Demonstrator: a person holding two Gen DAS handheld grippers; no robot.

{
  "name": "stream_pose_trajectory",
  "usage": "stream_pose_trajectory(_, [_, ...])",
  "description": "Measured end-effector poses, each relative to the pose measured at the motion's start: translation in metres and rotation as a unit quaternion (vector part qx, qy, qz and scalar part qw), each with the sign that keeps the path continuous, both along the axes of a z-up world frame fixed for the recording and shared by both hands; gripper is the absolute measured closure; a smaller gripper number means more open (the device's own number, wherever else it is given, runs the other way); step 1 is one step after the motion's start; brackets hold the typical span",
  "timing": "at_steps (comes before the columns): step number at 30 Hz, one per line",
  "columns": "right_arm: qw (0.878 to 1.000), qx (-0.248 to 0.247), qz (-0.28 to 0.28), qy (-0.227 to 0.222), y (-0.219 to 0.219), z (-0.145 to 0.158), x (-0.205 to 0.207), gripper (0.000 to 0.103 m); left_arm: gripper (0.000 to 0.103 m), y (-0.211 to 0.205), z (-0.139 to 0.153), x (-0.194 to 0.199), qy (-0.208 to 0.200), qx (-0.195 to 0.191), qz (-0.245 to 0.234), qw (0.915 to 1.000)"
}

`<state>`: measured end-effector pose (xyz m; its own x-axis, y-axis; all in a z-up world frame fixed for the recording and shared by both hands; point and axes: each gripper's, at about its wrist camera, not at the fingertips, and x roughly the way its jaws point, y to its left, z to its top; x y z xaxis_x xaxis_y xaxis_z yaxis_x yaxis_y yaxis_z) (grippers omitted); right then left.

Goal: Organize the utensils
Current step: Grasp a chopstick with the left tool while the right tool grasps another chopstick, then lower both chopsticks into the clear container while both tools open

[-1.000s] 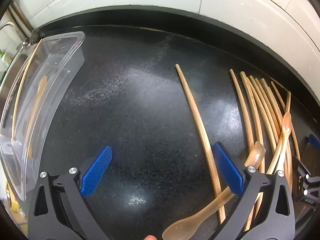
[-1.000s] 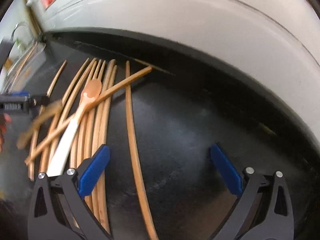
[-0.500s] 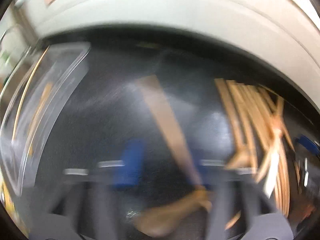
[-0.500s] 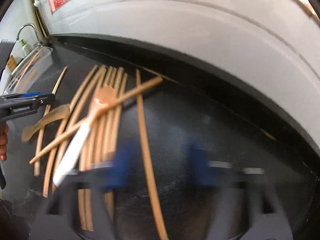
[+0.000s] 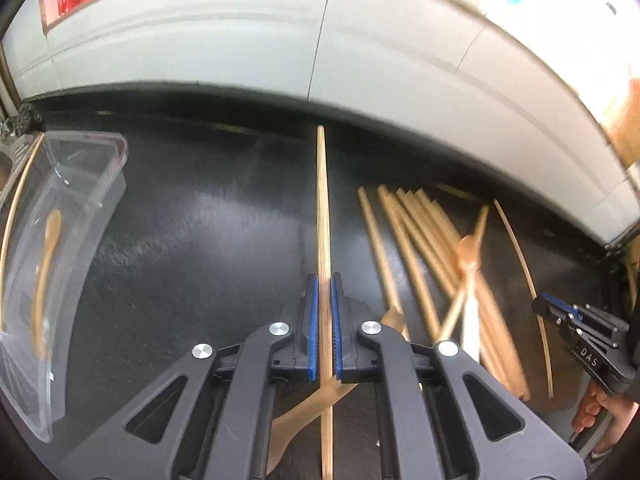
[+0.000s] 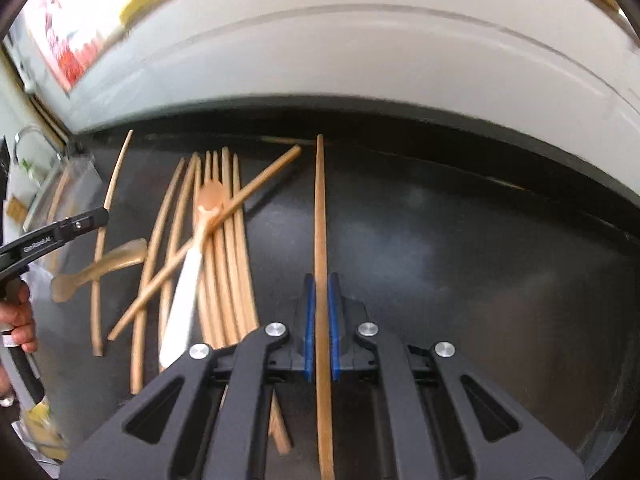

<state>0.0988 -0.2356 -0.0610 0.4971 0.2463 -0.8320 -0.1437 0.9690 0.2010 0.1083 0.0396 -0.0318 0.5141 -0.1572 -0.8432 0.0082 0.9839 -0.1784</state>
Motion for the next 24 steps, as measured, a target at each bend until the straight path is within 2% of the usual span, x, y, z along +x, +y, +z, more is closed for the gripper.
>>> stream_pose_trajectory(3, [1.000,0.018,-0.015,-0.016,-0.010,0.022,-0.015,0.096,0.098,0.010,0.020,-0.002,-0.007,-0.027,-0.001,0.9996])
stream_pose_trajectory(8, [0.995,0.092,-0.026,-0.035,-0.001,0.056,-0.036,0.096,0.098,0.032,0.047,-0.016,-0.018,-0.056,-0.012,0.9982])
stream_pose_trajectory(12, [0.992,0.120,-0.009,-0.044,0.039,0.065,-0.046,0.096,0.098,0.053,0.070,-0.033,-0.035,-0.078,-0.008,0.9963])
stream_pose_trajectory(18, [0.990,0.128,-0.002,-0.052,0.095,0.071,-0.061,0.096,0.098,0.100,0.112,-0.061,-0.092,-0.090,-0.034,0.9911])
stream_pose_trajectory(20, [0.990,0.126,0.001,-0.056,0.114,0.075,-0.065,0.096,0.098,0.127,0.121,-0.062,-0.096,-0.107,-0.043,0.9887])
stream_pose_trajectory(24, [0.989,0.129,0.004,-0.066,0.176,0.087,-0.069,0.096,0.098,0.178,0.135,-0.060,-0.085,-0.097,-0.058,0.9899])
